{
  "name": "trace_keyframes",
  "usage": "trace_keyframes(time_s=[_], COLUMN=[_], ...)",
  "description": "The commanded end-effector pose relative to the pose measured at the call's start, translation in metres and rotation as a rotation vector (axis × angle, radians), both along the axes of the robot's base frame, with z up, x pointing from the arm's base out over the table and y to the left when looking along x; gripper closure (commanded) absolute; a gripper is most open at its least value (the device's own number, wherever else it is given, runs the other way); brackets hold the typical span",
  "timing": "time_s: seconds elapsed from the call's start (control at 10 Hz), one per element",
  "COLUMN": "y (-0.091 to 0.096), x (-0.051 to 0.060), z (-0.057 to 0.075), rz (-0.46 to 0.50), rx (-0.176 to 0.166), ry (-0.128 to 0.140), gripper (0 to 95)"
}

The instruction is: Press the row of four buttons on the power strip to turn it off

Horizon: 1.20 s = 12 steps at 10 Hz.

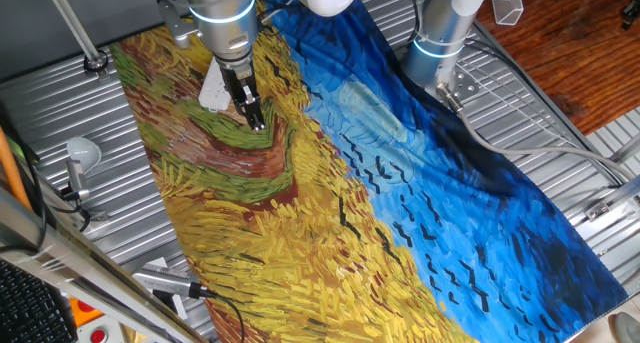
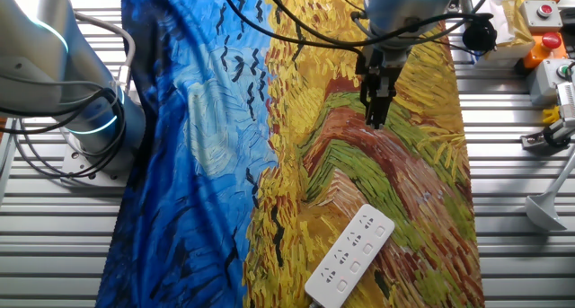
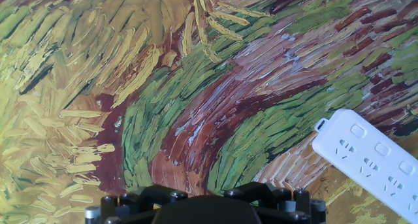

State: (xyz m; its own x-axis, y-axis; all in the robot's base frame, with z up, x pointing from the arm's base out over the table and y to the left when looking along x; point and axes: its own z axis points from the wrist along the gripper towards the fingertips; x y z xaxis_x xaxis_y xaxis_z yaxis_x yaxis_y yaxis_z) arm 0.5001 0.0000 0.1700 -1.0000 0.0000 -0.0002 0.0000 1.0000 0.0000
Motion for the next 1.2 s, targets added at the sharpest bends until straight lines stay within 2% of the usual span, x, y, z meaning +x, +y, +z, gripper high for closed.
trace_keyframes(time_s=[0.1, 0.2, 0.4, 0.7, 0.8, 1.2], y=[0.0, 0.0, 0.0, -0.001, -0.002, -0.002], x=[0.0, -0.004, -0.01, -0.011, -0.011, -0.011], z=[0.0, -0.002, -0.004, -0.004, -0.004, -0.004], rz=[0.0, 0.064, 0.058, 0.216, 0.314, 0.437], rx=[0.0, 0.043, 0.035, 0.019, 0.007, -0.001], ry=[0.0, -0.032, -0.028, -0.028, -0.028, -0.027], gripper=[0.0, 95.0, 95.0, 95.0, 95.0, 95.0])
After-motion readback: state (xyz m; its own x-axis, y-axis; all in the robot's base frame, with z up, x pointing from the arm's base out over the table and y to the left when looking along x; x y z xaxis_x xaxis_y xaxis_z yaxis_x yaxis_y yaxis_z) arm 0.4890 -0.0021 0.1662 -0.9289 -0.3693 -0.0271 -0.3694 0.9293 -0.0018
